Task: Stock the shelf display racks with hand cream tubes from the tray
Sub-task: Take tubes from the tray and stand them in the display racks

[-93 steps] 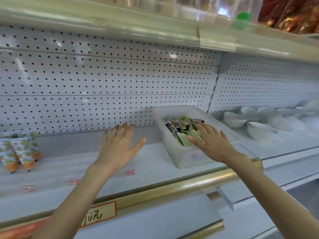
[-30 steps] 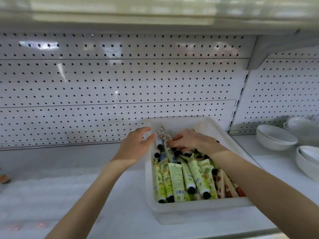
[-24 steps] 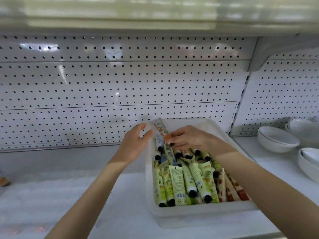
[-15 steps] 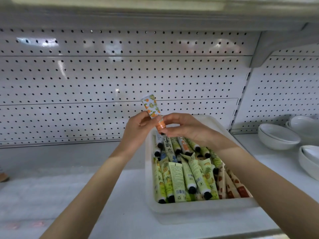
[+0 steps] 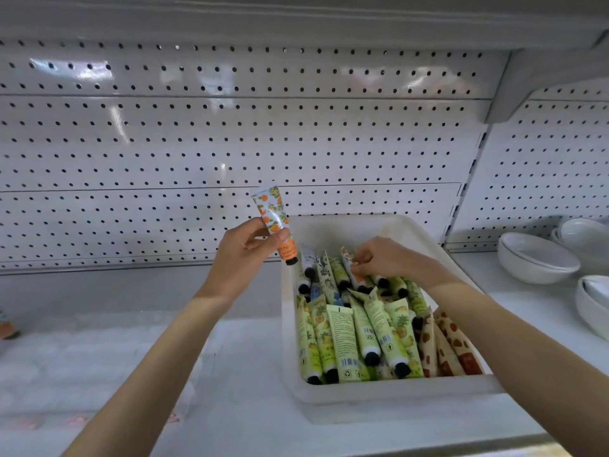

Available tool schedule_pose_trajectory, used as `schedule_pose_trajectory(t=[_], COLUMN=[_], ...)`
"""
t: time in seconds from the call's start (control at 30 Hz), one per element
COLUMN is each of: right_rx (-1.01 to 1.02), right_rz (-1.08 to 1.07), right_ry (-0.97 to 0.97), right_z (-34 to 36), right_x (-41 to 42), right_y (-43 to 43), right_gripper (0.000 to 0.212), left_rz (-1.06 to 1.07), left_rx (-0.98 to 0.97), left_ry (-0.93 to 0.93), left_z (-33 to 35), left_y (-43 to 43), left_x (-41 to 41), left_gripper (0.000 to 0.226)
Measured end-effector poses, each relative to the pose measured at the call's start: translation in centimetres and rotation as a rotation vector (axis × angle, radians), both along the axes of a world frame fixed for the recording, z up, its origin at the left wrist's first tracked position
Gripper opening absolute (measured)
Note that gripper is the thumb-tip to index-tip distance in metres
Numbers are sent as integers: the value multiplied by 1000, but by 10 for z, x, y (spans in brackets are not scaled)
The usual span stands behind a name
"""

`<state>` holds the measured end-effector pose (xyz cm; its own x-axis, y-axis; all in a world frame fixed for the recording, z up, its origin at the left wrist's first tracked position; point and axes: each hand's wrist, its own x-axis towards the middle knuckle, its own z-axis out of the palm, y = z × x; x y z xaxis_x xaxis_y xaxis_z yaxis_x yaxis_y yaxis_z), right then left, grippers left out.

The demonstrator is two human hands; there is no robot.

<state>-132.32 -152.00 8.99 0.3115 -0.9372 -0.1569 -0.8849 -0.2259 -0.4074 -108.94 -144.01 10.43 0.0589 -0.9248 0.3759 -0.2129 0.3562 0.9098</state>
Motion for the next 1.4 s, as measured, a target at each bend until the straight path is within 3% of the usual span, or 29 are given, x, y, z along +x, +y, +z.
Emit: schedule_pose_trajectory(t=[0.13,0.27,0.4,0.53,0.67,0.73,1.07,1.17,1.3,1.4], right_rx=[54,176,194,180,216,241,125,93,70,33], right_rz=[16,43,22,25,-4,-13,-85,-80,-126,-140], right_ry=[-14,-68,-107,-130,-190,-214,-659,-805,-981,-1057], right_z=[1,3,7,8,9,9,55,62,58,51], right_x=[-1,-1,5,6,11,14,27,38,62,74], right_y=[-1,2,7,11,17,18,40,64,98,121], right_gripper=[30,10,44,34,50,46,30,36,24,34], left_rz=[10,14,22,26,39,45,26,-16,-72,-97], left_rx=[15,25,25,31,34,39,6,9,18,33], left_ry=[4,16,24,47,62,72,218,240,232,236], left_z=[-4,-6,-7,-6,-4,-3,14,21,22,20], left_y=[0,0,3,5,10,12,28,31,36,42], left_x=[4,8,9,10,11,13,33,41,50,55], left_gripper=[6,6,10,9,7,6,11,12,16,15])
